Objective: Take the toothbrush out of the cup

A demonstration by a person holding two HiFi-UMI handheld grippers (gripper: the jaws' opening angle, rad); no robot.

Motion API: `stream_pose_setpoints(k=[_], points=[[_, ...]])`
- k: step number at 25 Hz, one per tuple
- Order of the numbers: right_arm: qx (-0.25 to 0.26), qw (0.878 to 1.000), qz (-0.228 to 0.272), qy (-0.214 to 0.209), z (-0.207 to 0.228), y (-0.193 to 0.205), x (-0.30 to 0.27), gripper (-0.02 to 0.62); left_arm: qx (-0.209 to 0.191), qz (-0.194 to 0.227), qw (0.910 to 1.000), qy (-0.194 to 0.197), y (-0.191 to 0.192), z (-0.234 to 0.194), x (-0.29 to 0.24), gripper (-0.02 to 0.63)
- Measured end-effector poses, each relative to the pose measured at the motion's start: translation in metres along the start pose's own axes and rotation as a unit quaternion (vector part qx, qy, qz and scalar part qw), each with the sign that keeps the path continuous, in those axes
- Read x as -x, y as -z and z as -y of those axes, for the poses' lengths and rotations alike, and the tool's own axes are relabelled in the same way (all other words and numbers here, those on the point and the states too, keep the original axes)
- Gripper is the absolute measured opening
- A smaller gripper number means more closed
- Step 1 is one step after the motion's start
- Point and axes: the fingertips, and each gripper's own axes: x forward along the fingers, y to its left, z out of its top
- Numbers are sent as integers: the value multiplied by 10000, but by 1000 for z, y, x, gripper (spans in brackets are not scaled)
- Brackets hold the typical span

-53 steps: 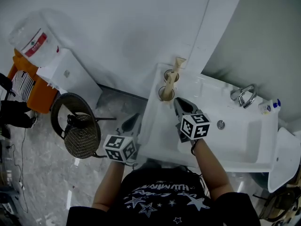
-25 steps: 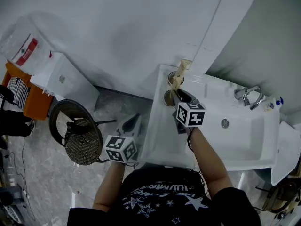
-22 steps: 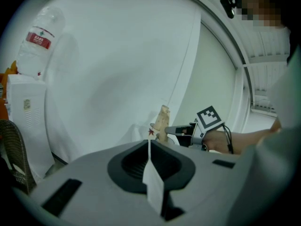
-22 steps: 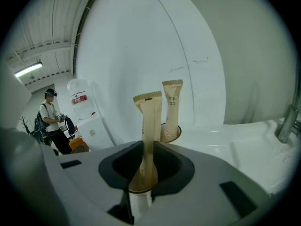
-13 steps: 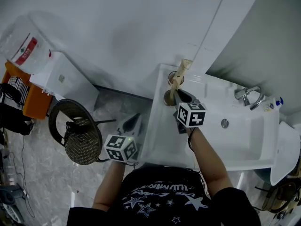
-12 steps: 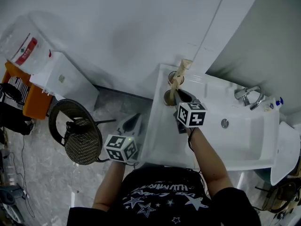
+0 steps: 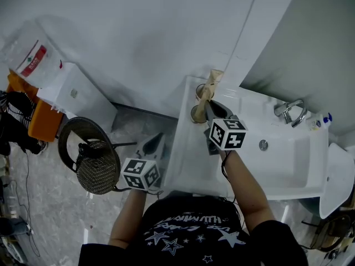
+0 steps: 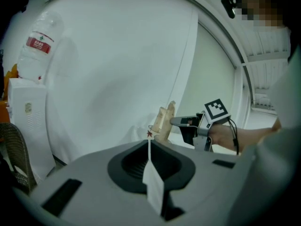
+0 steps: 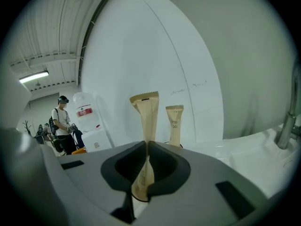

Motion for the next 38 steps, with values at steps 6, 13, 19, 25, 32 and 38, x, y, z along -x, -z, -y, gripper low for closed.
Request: stream_pose_setpoints(k=[6,13,19,25,32,38], points=[[-81,9989,416,-178,-8,-27,20,34,-73,78,9999,-57,-4,9,9,28],[-384,9973,427,-454,-19,-21,45,34,-114,118,9998,-141,0,22,23,28],[-551,9962,198,-647,-30,11,71,32,-87,85,9997,-206,15,39,37,28],[-633,9946,-166,-806,-41,47,87,32,-77,15,9997,-238,29,52,43,28],[-916,9904,-483,-918,-51,79,99,32,-59,-68,9997,-240,40,61,49,28],[-1092,9863,-783,-954,-58,110,102,32,-36,-169,9995,-275,52,60,53,28]])
